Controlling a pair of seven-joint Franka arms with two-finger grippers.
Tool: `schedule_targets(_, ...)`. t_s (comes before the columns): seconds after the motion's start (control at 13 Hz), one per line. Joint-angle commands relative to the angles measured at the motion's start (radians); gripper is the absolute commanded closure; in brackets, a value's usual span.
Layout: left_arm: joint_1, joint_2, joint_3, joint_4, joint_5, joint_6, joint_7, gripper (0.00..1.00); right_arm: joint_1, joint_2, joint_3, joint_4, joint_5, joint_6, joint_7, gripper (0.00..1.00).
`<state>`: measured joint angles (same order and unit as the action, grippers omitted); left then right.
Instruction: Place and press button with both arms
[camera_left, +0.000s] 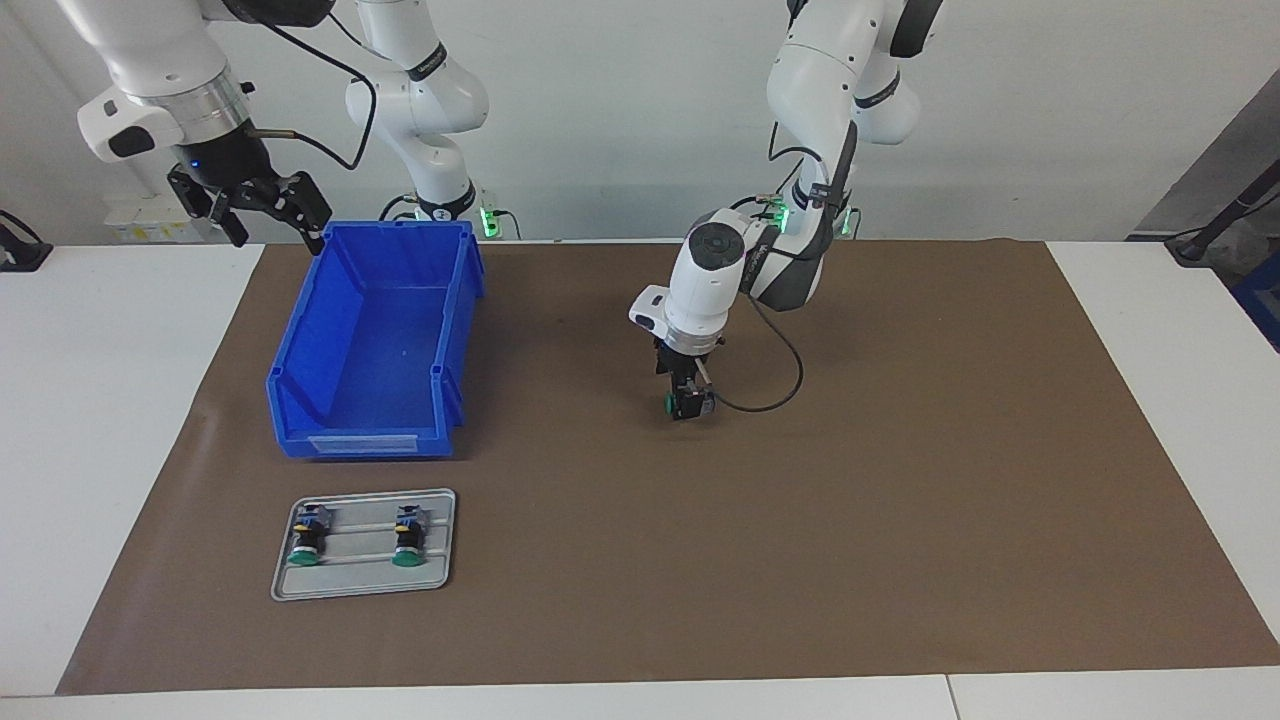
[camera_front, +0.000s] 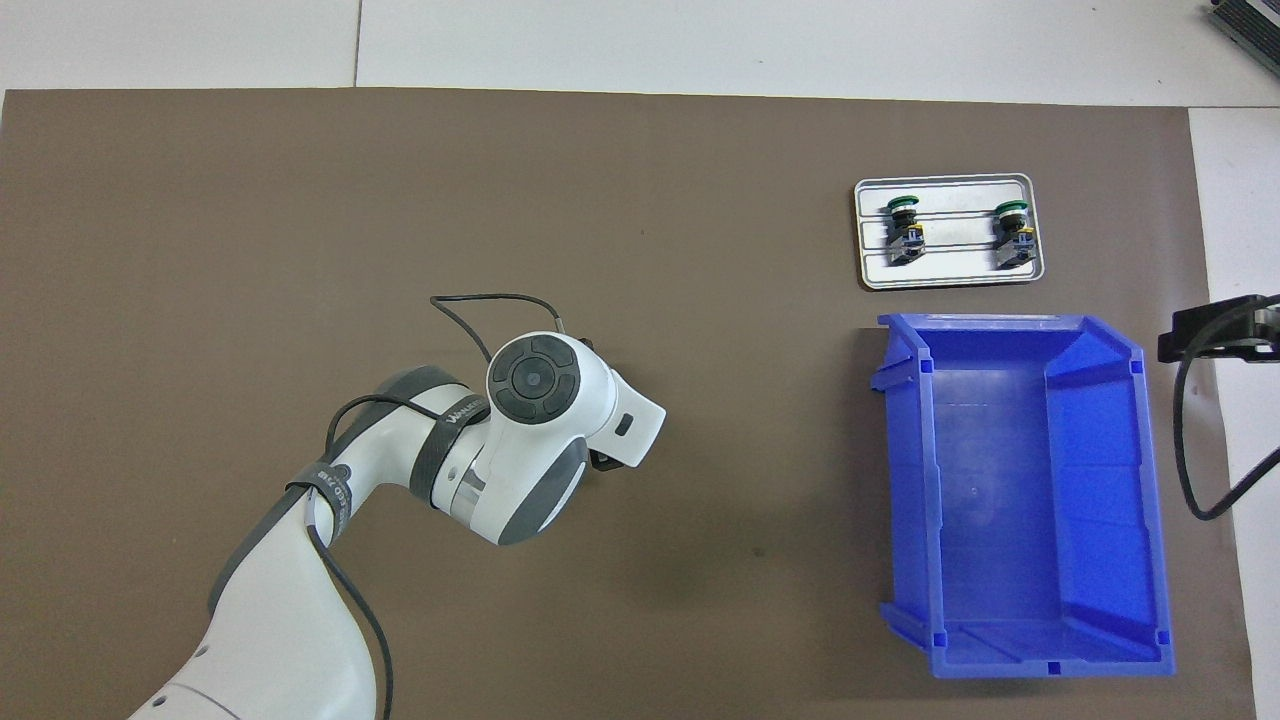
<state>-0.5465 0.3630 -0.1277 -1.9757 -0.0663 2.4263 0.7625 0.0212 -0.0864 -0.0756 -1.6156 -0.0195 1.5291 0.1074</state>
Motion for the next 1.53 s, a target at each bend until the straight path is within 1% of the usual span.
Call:
schedule_targets(0.0,-0.021,0.002,0.014,-0.017,0.000,0.040,0.004,0.00,-0.003,-0.027,0.004,-0.027,0.009,-0.004,-0.025,0.00)
schedule_targets(0.23,-0.024,0.002,0.014,-0.040,0.000,0.075,0.003,0.00,-0.004,-0.027,0.004,-0.027,0.015,-0.014,-0.025,0.00)
schedule_targets(0.46,-0.029,0.002,0.014,-0.046,0.000,0.079,0.003,0.09,-0.006,-0.027,0.004,-0.027,0.019,-0.017,-0.028,0.00)
schedule_targets(0.54,-0.027,0.002,0.016,-0.049,0.000,0.079,0.003,0.14,-0.004,-0.027,0.004,-0.026,0.019,-0.015,-0.028,0.00)
schedule_targets(0.61,-0.029,0.002,0.016,-0.051,0.000,0.079,0.003,0.22,-0.004,-0.027,0.004,-0.023,0.019,-0.014,-0.028,0.00)
schedule_targets(0.69,-0.029,0.002,0.017,-0.051,0.000,0.076,0.003,0.34,-0.003,-0.027,0.005,-0.023,0.021,-0.014,-0.029,0.00)
schedule_targets(0.84,-0.026,0.002,0.020,-0.048,0.000,0.071,0.003,0.48,-0.003,-0.027,0.008,-0.021,0.023,-0.014,-0.029,0.00)
schedule_targets(1.07,-0.013,0.002,0.020,-0.038,0.000,0.071,0.008,0.55,-0.003,-0.027,0.008,-0.021,0.023,-0.014,-0.029,0.00)
schedule_targets(1.15,-0.012,0.004,0.020,-0.038,0.000,0.074,0.015,0.62,-0.003,-0.027,0.008,-0.021,0.023,-0.014,-0.029,0.00)
schedule_targets(1.46,-0.010,0.004,0.020,-0.031,0.036,0.068,0.015,0.62,-0.003,-0.027,0.008,-0.021,0.023,-0.014,-0.029,0.00)
